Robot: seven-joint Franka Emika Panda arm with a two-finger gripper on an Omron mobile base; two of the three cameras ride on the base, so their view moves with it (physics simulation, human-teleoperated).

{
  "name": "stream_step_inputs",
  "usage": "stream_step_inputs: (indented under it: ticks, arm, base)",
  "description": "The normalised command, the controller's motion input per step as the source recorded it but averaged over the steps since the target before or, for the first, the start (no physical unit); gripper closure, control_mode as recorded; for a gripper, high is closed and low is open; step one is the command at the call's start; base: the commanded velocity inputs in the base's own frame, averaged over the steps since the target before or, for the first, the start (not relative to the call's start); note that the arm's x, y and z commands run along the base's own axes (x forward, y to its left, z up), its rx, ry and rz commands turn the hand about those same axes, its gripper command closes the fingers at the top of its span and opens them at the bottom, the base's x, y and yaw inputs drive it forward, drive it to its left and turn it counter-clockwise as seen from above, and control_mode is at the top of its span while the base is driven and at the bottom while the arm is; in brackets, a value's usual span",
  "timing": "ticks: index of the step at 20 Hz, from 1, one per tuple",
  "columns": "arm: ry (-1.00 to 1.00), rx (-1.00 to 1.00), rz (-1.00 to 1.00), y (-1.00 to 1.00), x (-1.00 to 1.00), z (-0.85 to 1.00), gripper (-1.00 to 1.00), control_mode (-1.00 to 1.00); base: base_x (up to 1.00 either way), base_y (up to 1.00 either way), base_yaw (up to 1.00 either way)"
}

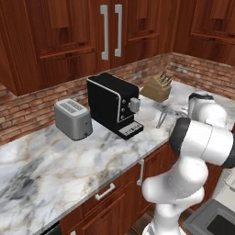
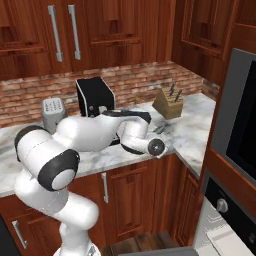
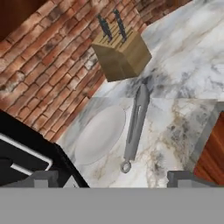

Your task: Pick up the tongs from the counter and place them near the plate next to the oven.

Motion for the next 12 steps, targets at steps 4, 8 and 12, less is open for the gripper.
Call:
stream_step_inputs:
  ticks: [4,8,12]
  arm:
    - [0.00,-0.40,0.01,0.71,-1.00,0.65,-1.00,-1.00]
    - [0.04,-0.49,0.04,0.81,-1.00,0.69,-1.00,-1.00]
    - [0.11,-0.52,0.04,0.90,-1.00,0.63,-1.00,-1.00]
  base:
    - [0.00,0.00,0.00]
    - [0.00,0.00,0.00]
    - [0.00,0.00,0.00]
